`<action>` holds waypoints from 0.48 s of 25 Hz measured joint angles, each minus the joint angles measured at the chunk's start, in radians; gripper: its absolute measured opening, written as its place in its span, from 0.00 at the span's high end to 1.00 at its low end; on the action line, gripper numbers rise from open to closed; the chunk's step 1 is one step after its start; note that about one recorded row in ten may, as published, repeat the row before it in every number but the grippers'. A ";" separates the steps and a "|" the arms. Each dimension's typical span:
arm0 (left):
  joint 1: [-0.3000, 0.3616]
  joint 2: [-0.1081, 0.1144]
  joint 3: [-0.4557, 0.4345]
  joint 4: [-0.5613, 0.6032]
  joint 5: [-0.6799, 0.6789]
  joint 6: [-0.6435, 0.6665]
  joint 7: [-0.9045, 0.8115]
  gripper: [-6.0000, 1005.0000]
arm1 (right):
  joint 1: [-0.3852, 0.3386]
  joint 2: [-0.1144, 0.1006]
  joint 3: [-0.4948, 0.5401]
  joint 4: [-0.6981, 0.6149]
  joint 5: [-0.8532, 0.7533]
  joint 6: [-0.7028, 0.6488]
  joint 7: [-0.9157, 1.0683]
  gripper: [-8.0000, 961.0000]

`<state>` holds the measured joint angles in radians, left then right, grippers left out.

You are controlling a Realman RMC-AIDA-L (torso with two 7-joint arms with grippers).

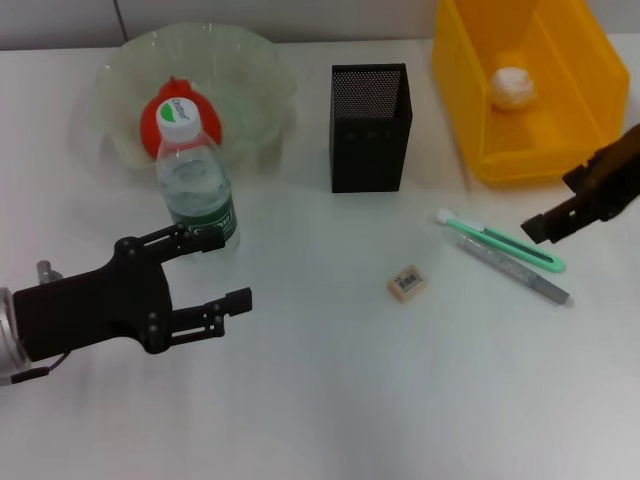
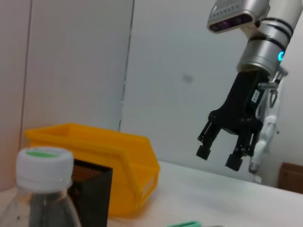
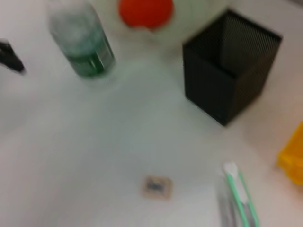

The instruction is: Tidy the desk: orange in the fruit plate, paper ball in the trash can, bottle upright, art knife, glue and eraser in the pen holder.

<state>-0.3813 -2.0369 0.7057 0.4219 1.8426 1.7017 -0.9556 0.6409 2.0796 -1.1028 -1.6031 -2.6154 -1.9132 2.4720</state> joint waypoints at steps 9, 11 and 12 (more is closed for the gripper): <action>-0.001 -0.016 0.010 -0.005 0.001 -0.090 -0.013 0.20 | 0.043 0.004 -0.274 0.178 -0.182 0.287 0.136 0.17; -0.001 -0.017 0.008 -0.005 0.001 -0.100 -0.025 0.20 | 0.048 0.004 -0.280 0.233 -0.178 0.341 0.134 0.17; -0.001 -0.017 0.008 -0.005 0.001 -0.100 -0.025 0.20 | 0.048 0.004 -0.280 0.233 -0.178 0.341 0.134 0.18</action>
<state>-0.3820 -2.0536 0.7140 0.4172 1.8439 1.6018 -0.9803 0.6886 2.0832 -1.3830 -1.3696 -2.7936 -1.5721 2.6064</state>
